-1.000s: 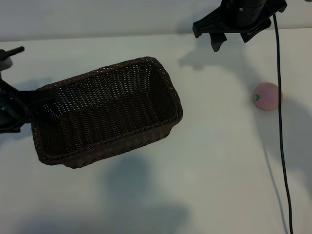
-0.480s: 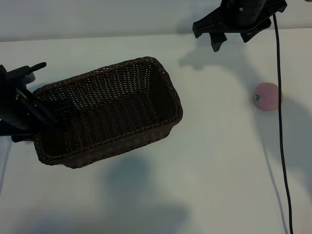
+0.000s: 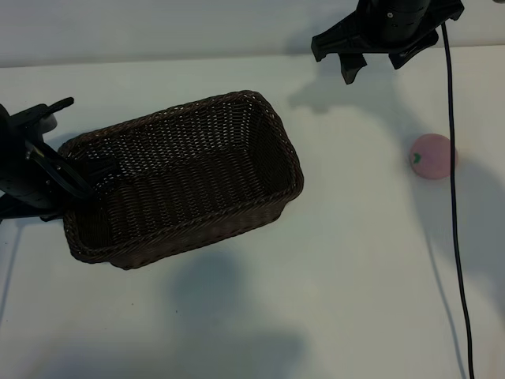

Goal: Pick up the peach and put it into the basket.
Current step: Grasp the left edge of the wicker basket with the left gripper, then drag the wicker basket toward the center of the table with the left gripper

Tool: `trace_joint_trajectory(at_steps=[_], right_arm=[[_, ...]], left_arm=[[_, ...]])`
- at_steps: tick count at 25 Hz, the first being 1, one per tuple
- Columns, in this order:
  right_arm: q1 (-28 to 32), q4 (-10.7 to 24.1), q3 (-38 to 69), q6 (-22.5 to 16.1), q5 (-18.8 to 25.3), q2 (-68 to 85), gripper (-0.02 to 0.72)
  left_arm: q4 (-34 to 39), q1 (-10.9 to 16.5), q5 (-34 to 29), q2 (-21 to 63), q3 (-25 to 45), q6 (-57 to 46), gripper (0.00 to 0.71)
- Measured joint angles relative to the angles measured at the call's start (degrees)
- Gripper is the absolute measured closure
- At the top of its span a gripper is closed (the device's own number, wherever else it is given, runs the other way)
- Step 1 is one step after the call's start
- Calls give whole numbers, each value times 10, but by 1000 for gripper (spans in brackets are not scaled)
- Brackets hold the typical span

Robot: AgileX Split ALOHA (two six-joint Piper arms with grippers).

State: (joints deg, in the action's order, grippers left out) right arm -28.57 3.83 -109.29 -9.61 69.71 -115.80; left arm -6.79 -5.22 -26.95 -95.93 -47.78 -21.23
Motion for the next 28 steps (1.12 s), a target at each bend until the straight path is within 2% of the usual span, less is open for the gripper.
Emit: trace_joint_trajectory(at_steps=[5, 11, 17, 21, 28], right_arm=[[0, 0, 0, 0, 0, 0, 104], [0, 0, 0, 0, 0, 0, 104], [0, 0, 0, 0, 0, 0, 104], [0, 0, 0, 0, 0, 0, 104], [0, 0, 0, 0, 0, 0, 104]], left_arm=[[-51, 0, 8, -1, 0, 42, 606], [-170, 0, 13, -1, 0, 163, 611], [-247, 0, 12, -1, 0, 261, 612], [-255, 0, -10, -2, -18, 293, 612], [-233, 0, -62, -3, -108, 300, 613]])
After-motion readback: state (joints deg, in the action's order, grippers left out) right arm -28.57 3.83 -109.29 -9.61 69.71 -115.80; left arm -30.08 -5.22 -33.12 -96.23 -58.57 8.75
